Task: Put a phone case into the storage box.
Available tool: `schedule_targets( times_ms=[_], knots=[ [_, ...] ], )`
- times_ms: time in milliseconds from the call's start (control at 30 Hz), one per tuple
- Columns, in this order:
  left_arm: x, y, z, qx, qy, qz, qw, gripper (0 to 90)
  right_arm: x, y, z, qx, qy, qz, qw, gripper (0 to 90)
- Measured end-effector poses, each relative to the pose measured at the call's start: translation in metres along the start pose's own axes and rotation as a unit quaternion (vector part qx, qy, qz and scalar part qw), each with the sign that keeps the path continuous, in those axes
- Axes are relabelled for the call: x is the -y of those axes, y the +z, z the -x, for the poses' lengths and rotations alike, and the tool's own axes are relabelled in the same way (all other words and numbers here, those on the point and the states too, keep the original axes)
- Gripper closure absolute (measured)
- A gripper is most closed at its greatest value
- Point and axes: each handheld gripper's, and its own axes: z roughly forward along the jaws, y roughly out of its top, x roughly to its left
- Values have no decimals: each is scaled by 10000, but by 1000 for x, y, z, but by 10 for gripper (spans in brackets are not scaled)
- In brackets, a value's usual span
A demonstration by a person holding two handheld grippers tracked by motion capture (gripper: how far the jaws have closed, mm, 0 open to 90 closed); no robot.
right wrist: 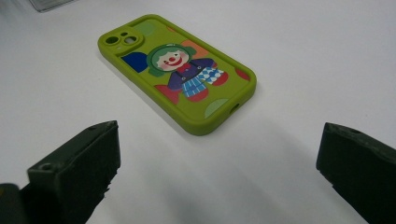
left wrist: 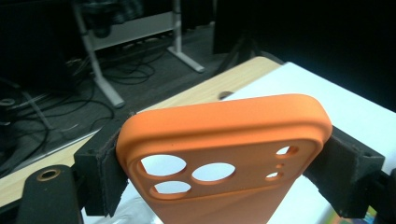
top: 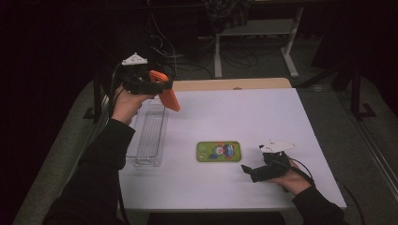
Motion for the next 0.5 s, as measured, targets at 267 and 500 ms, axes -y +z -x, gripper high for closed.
schedule_targets(
  times_ms=[267, 500],
  knots=[
    [6, 9, -44, -565, -316, -220, 9977, 155, 1, -1, 1, -10, 56, -39, 10000, 0],
    [18, 22, -65, -895, -458, -613, 9930, 153, 1, -1, 2, 1, 31, -2, 10000, 0]
  ],
)
